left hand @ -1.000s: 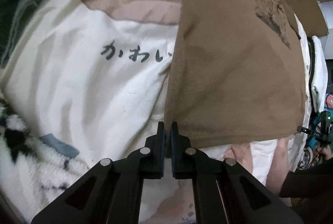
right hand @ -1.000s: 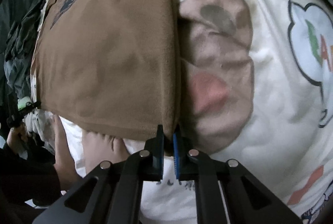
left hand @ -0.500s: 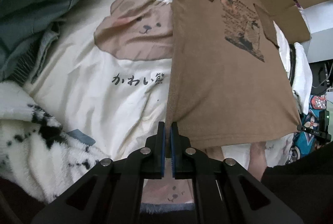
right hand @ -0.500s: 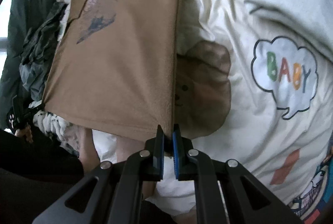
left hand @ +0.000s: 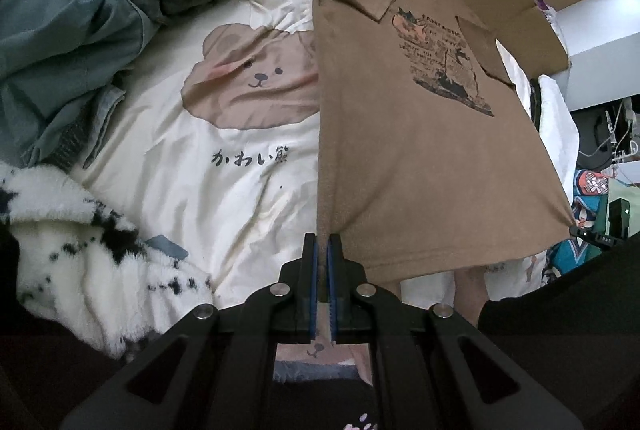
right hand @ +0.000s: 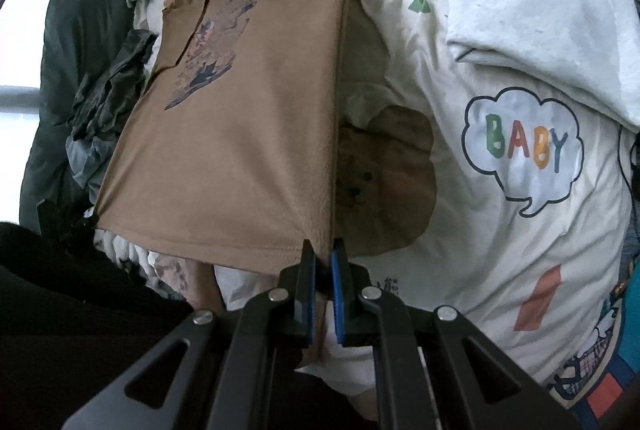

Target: Fold clothes

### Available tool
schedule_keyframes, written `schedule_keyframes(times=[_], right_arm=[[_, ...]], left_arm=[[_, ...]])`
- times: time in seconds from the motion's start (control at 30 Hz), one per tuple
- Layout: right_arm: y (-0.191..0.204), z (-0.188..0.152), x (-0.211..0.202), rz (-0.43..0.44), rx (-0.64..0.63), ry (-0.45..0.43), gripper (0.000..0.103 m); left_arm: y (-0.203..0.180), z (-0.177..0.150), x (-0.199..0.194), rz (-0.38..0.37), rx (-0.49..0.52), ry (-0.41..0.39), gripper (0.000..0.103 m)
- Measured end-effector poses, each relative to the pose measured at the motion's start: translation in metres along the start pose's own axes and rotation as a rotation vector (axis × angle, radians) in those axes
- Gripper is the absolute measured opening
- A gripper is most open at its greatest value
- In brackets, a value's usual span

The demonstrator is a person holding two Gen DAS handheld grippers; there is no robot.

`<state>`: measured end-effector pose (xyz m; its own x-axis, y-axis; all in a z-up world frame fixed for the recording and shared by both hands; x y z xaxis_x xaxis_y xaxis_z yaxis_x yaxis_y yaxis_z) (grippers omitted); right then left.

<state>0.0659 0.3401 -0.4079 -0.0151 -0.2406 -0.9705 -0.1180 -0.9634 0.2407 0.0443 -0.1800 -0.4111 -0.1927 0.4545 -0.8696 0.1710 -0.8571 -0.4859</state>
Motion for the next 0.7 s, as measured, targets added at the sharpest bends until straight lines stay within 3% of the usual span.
schedule_keyframes(times=[0.7], right_arm=[[-0.020, -0.063, -0.010, -0.002, 0.038, 0.028, 0.006]], left_arm=[[-0.004, -0.076, -0.002, -0.044, -0.100, -0.012, 0.004]])
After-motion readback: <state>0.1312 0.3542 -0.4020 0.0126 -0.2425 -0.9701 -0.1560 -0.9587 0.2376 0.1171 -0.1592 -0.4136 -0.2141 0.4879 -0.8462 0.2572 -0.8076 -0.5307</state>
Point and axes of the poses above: each gripper's, at about its wrist camera, not at the fingertips, and x roughly the way its jaws point, y to its left, z to its top, the point moved 8 cm from there along x, roughly the way its jaws point, and after that the axes turned 11 degrees about -z, right-handed, at the moved point
